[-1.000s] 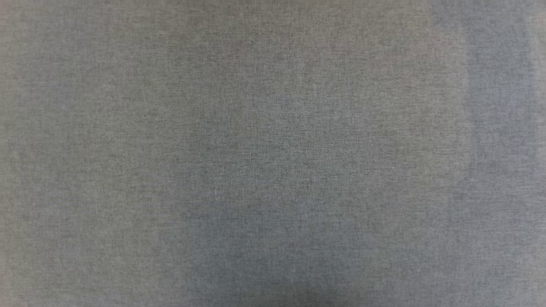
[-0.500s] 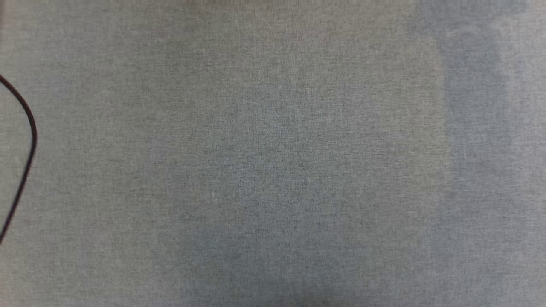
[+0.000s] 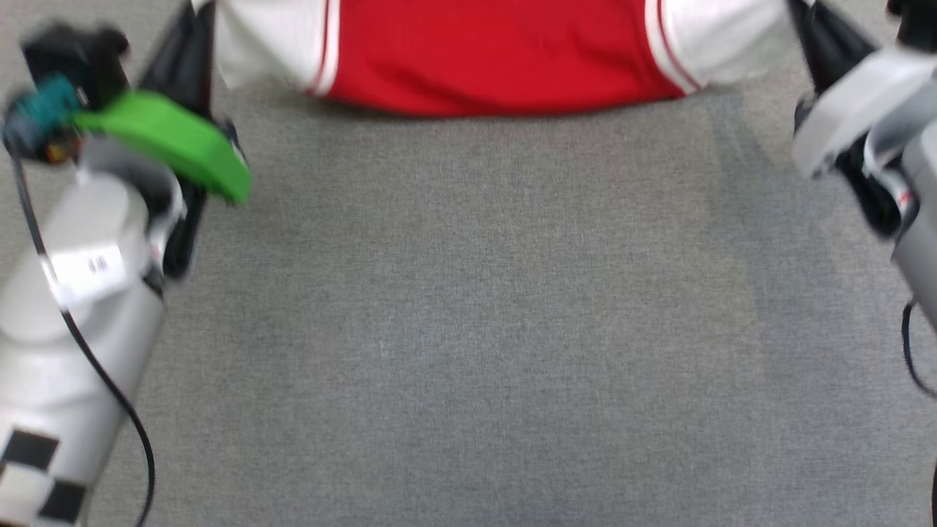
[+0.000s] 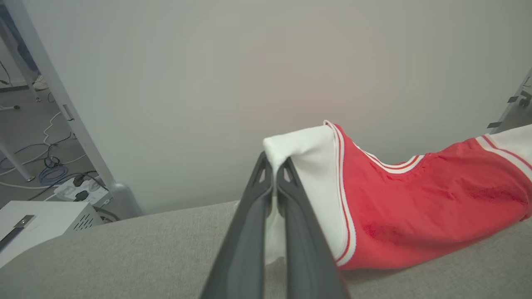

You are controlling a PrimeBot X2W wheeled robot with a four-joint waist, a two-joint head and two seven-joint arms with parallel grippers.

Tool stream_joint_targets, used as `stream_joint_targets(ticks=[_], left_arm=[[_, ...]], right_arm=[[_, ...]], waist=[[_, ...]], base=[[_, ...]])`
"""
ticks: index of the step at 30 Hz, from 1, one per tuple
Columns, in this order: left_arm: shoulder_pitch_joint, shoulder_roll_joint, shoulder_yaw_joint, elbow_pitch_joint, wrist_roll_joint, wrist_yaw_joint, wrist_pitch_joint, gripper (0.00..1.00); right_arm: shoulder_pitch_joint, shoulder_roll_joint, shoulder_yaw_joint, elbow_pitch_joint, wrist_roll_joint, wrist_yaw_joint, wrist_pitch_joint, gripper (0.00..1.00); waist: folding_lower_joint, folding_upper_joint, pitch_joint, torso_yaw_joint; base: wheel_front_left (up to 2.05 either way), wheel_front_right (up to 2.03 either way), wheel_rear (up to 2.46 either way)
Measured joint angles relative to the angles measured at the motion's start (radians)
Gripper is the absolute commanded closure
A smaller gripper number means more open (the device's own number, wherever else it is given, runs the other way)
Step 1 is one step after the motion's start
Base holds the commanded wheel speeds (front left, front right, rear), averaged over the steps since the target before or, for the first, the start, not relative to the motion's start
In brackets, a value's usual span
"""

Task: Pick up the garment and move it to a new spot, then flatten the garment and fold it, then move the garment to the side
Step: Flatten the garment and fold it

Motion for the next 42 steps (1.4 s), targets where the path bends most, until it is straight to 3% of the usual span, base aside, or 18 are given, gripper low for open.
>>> stream_joint_targets(ticks=[10, 19, 33, 42], left_arm=[[0.427, 0.028, 0.041, -0.131, -0.054, 0.046, 0.0, 1.0], [0.652, 0.037, 0.034, -0.168, -0.08, 0.106, 0.0, 1.0], [0.906, 0.035, 0.03, -0.223, -0.118, 0.159, 0.0, 1.0], [0.958, 0.026, 0.028, -0.243, -0.122, 0.17, 0.0, 1.0]], right_arm=[[0.325, -0.068, 0.055, -0.091, 0.077, 0.0, -0.001, 1.0], [0.567, -0.109, 0.016, -0.122, 0.133, 0.0, 0.0, 1.0], [0.963, -0.109, -0.19, -0.198, 0.155, 0.001, -0.008, 1.0], [1.095, -0.085, -0.31, -0.277, 0.121, 0.001, 0.048, 1.0]], waist=[[0.0, 0.0, -0.144, 0.01], [-0.0001, 0.0, -0.254, 0.01], [-0.0001, 0.0, -0.356, 0.033], [0.0, 0.0, -0.361, 0.047]], base=[[0.0, 0.0, 0.0], [0.0, 0.0, 0.0], [0.0, 0.0, 0.0], [0.0, 0.0, 0.0]])
